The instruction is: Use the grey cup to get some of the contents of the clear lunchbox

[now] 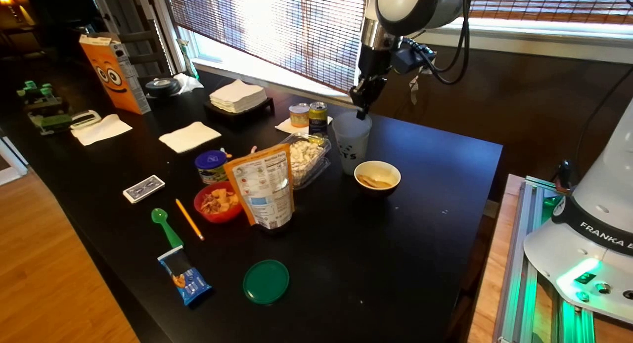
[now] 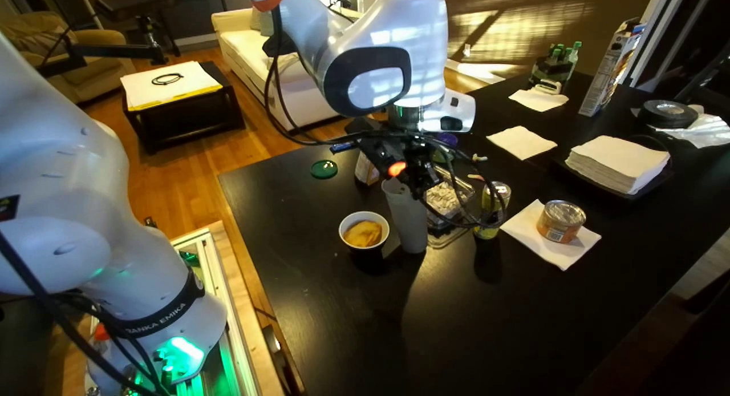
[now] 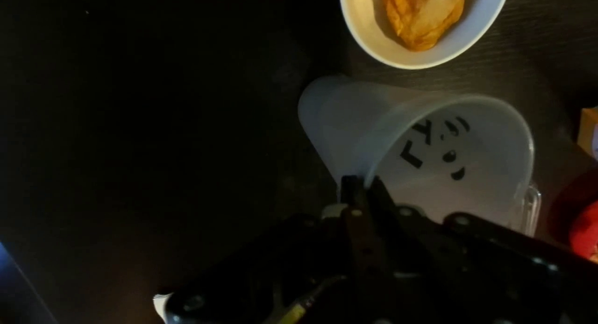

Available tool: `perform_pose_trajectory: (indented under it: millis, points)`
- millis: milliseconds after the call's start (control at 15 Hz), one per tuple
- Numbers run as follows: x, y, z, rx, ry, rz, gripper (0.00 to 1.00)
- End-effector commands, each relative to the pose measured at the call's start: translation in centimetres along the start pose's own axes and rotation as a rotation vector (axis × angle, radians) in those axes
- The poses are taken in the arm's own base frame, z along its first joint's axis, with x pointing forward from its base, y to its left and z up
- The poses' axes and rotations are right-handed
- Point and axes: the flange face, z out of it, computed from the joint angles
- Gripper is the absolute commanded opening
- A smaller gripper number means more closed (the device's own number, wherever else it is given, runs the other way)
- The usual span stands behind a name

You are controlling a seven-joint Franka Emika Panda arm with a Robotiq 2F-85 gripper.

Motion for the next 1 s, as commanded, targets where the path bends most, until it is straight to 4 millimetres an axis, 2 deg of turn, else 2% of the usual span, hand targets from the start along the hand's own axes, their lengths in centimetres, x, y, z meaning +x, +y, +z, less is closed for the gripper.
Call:
perform_pose_trajectory:
  millis: [0, 400, 467, 533, 667, 933]
  points:
    - [-0.1, 2.3, 0.6, 0.003, 0.017, 0.091, 0.01]
    - [0.2, 5.9, 0.4, -0.013, 0.04, 0.179, 0.01]
    - [0.3, 6.3, 0.4, -0.012, 0.035, 0.179, 0.11]
    - [0.4, 6.5, 0.4, -0.013, 0.025, 0.174, 0.32]
    - [0.4, 6.8, 0.7, -0.018, 0.021, 0.176, 0.36]
    - [0.3, 6.8, 0.9, -0.045, 0.03, 0.174, 0.62]
